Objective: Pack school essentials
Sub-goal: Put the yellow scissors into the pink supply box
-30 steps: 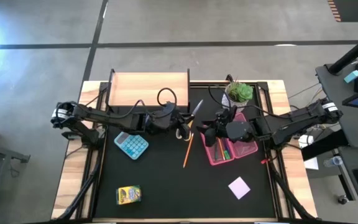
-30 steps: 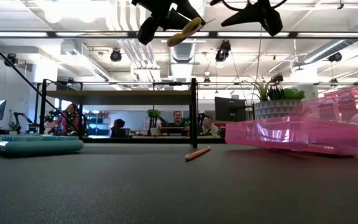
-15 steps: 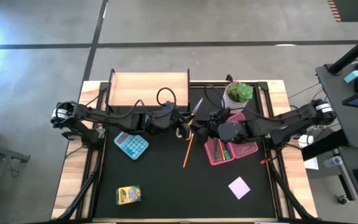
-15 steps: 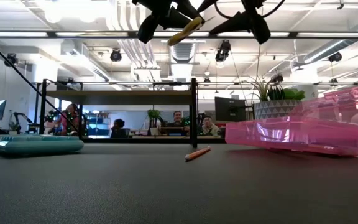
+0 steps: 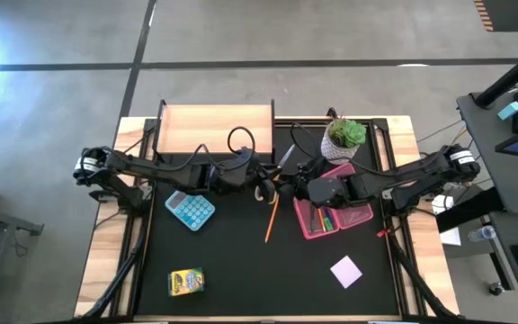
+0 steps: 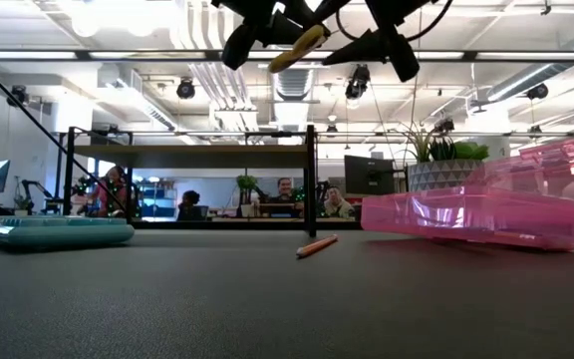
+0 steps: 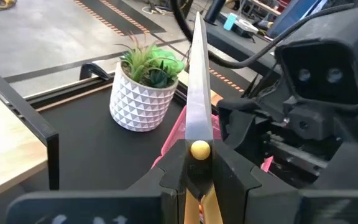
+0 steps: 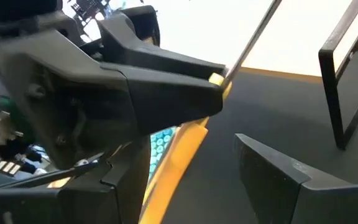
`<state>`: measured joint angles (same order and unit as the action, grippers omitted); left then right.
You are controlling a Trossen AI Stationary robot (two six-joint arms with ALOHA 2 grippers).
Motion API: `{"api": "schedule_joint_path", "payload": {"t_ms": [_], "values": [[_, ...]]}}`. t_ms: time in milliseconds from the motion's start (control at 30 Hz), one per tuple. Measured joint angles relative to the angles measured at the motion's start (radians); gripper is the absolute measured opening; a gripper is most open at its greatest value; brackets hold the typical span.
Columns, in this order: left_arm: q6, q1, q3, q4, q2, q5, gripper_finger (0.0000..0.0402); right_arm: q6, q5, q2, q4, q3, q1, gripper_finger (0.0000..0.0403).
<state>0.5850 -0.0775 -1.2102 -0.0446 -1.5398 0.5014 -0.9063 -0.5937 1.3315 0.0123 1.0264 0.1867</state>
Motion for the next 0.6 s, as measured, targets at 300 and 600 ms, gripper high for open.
{"api": "schedule_joint_path", "payload": {"t_ms": [300,600], "values": [[-0.023,-0.001,0.001,0.000,0.000,-0.004,0.0038,-0.001,0.011,0.011,-0.006,0.000,0.000,0.0154],[-0.053,-0.002,0.003,0.002,0.003,-0.014,0.0037,0.011,0.008,0.008,0.003,-0.001,-0.002,0.0028]]}}
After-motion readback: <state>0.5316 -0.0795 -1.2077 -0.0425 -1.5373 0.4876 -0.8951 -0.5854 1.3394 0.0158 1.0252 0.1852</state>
